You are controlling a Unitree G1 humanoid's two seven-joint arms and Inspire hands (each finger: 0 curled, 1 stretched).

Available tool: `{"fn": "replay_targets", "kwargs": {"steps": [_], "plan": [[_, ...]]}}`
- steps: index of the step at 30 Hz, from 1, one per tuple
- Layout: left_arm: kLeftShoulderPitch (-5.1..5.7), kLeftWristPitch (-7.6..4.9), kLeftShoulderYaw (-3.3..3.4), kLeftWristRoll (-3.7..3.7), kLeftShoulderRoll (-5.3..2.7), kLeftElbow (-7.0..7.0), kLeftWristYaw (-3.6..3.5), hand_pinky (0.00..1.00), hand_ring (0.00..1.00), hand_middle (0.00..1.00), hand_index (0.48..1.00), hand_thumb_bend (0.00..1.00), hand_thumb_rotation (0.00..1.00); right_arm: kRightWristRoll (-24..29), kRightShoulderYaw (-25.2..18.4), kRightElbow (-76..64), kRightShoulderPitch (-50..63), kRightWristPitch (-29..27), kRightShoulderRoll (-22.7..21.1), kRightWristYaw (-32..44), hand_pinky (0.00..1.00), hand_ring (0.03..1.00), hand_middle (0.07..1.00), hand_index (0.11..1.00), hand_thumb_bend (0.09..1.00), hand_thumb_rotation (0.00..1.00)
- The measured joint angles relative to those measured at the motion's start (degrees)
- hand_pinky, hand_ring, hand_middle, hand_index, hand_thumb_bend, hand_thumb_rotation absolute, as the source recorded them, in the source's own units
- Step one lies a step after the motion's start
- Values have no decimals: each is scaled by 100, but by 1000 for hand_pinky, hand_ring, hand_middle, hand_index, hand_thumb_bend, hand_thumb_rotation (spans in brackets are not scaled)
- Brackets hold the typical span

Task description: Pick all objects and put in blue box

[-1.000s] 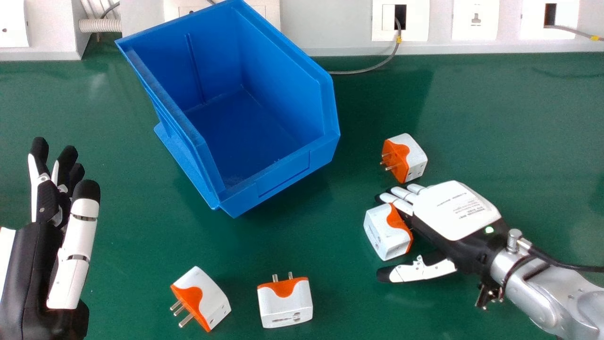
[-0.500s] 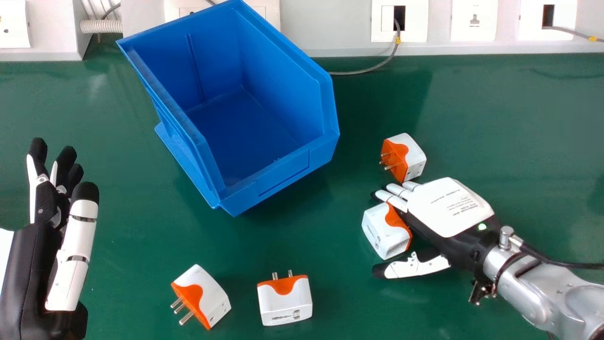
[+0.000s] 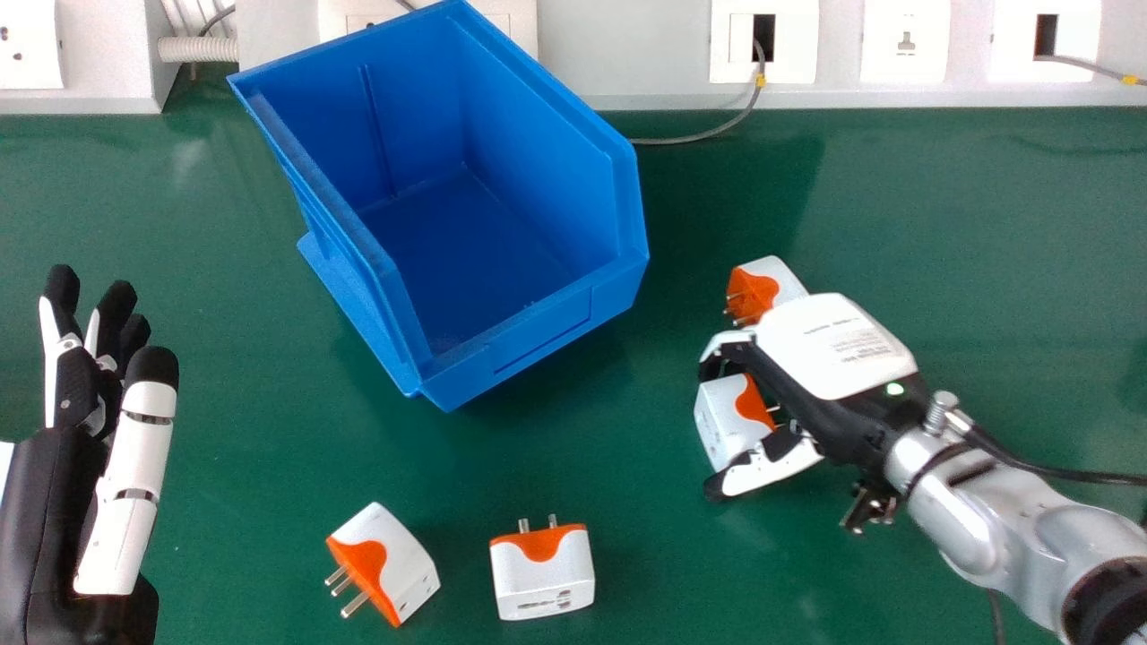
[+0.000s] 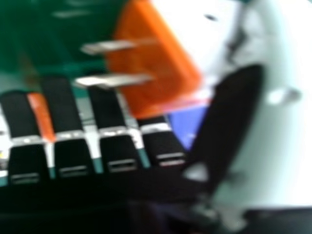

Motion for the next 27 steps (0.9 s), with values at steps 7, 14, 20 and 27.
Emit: {"fn": "replay_targets", "kwargs": {"steps": [7, 14, 20, 27], "plan": [[26, 53, 10, -92, 27, -16, 2, 1000, 1000, 1000, 998, 355, 746, 160, -46, -45, -1, 223, 28, 151, 189, 240, 317, 512, 489, 178], [11, 63, 4, -113, 27, -26, 5, 1000, 1000, 1000, 998, 362, 738, 385, -162, -389, 161, 323, 16, 398, 146, 198, 269, 487, 482, 167], [-55, 99, 2, -115, 35, -22, -12, 1000, 1000, 1000, 997, 362, 734, 489, -341, -1108, 650, 358, -157, 346, 130, 182, 247, 481, 480, 163], [-98, 106, 0, -107, 35, -16, -6, 1000, 1000, 1000, 994, 357, 724, 565, -563, -2356, 1562, 387, -437, 408, 104, 149, 209, 474, 481, 153]]}}
